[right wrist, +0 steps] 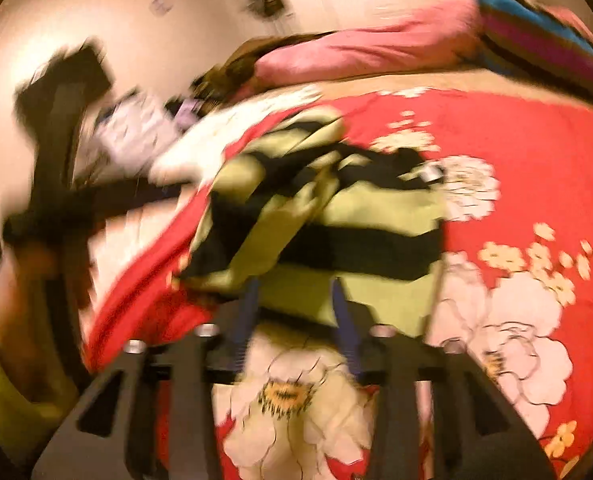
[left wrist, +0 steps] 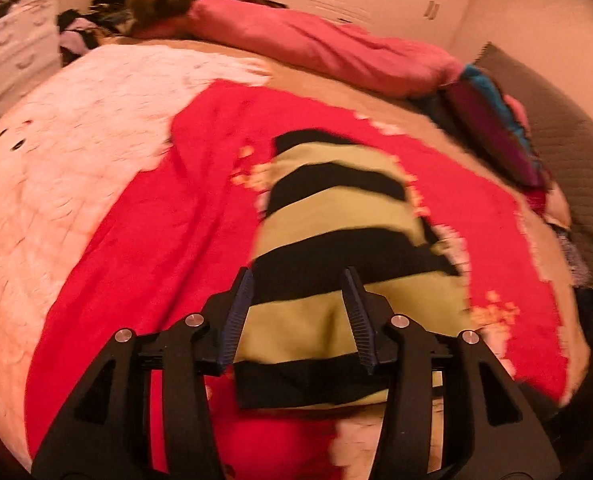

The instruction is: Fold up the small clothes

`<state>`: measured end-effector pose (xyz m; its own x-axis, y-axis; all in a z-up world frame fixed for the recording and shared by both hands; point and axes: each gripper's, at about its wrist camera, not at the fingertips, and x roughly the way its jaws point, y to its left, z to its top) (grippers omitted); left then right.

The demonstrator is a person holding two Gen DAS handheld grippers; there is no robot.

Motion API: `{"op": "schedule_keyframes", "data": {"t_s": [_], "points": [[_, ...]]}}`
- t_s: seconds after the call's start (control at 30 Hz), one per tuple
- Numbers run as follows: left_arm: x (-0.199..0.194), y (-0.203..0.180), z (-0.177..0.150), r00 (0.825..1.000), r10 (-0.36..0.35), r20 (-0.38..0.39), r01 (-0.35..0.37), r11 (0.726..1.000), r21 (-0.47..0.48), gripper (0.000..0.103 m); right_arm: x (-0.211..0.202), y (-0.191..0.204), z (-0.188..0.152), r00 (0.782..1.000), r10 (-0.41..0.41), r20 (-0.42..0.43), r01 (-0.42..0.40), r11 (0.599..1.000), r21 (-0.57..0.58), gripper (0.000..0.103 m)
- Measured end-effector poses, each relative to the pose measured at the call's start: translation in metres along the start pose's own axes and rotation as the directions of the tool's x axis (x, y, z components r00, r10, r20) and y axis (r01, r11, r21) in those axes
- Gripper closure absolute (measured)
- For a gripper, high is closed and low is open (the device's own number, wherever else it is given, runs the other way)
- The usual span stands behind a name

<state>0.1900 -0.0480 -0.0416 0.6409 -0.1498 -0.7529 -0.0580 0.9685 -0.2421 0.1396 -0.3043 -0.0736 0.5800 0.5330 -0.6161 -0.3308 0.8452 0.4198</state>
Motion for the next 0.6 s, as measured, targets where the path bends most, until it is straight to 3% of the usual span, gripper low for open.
{"op": "schedule_keyframes", "data": {"t_s": [0.07, 0.13, 0.27, 0.5, 0.6], "points": [[0.005, 0.006, -0.007, 1.0, -0.01, 0.016, 0.01, 1.0, -0.022, 0.063, 0.003, -0.013, 0.022, 0.999, 0.037, 0.006, -0.037, 0.996, 0.086, 0.055], [0.006, 0.006, -0.01, 0.999, 0.002, 0.05, -0.003, 1.0, 0.013, 0.061, 0.007, -0.022, 0.043, 0.995, 0.096, 0.013, -0.097, 0.982, 0.161, 0.044], [0.008, 0.01, -0.017, 0.996, -0.019, 0.092, 0.014, 0.998, 0.063, 0.061, 0.035, -0.029, 0.081, 0.982, 0.185, -0.031, -0.168, 0.943, 0.288, 0.038], [0.01, 0.009, -0.018, 0.993, -0.07, 0.099, 0.06, 0.994, 0.095, 0.058, 0.098, -0.035, 0.111, 0.95, 0.264, -0.165, -0.171, 0.884, 0.434, 0.035], [0.012, 0.003, -0.018, 0.992, -0.079, 0.102, 0.066, 0.99, 0.127, 0.057, 0.114, -0.038, 0.115, 0.95, 0.236, -0.202, -0.12, 0.878, 0.463, 0.035]]}}
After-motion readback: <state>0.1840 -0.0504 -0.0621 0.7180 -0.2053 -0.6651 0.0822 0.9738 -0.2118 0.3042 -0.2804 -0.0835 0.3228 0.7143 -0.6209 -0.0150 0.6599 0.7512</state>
